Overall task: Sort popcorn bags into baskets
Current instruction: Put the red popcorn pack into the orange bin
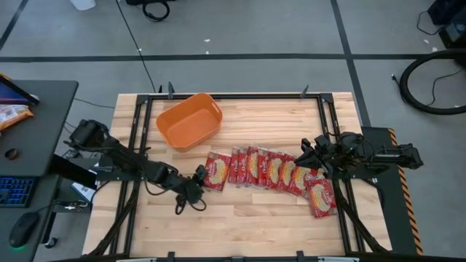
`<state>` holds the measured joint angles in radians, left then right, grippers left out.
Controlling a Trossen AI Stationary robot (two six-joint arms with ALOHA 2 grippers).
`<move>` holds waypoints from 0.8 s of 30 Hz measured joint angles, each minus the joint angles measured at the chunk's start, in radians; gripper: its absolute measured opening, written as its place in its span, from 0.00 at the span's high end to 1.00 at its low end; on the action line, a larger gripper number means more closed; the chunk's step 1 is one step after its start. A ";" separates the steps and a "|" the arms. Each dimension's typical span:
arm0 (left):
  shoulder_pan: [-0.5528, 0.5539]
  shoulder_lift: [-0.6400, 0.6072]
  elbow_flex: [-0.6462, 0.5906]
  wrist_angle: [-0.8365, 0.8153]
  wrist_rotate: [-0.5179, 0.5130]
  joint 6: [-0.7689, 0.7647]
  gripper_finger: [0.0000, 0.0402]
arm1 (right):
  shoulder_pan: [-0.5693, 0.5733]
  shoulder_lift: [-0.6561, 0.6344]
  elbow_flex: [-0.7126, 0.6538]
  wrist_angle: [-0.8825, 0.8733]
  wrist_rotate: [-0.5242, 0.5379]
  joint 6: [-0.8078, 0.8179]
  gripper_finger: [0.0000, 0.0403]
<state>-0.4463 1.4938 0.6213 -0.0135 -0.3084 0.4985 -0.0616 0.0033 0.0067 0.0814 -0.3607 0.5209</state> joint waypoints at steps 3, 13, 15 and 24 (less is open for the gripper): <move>-0.021 0.039 0.019 0.004 -0.060 -0.073 0.63 | 0.000 0.000 0.000 0.000 0.000 0.000 0.85; -0.033 0.141 0.029 0.026 -0.106 -0.285 0.63 | 0.000 0.000 0.000 -0.001 0.000 0.000 0.85; -0.033 0.151 0.029 0.030 -0.113 -0.286 0.63 | 0.000 0.000 0.000 -0.001 0.000 0.000 0.85; -0.033 0.172 0.033 0.016 -0.114 -0.279 0.74 | 0.000 0.000 0.000 -0.001 0.000 0.000 0.85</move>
<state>-0.4789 1.6661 0.6540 0.0029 -0.4225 0.2199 -0.0616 0.0032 0.0067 0.0803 -0.3603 0.5209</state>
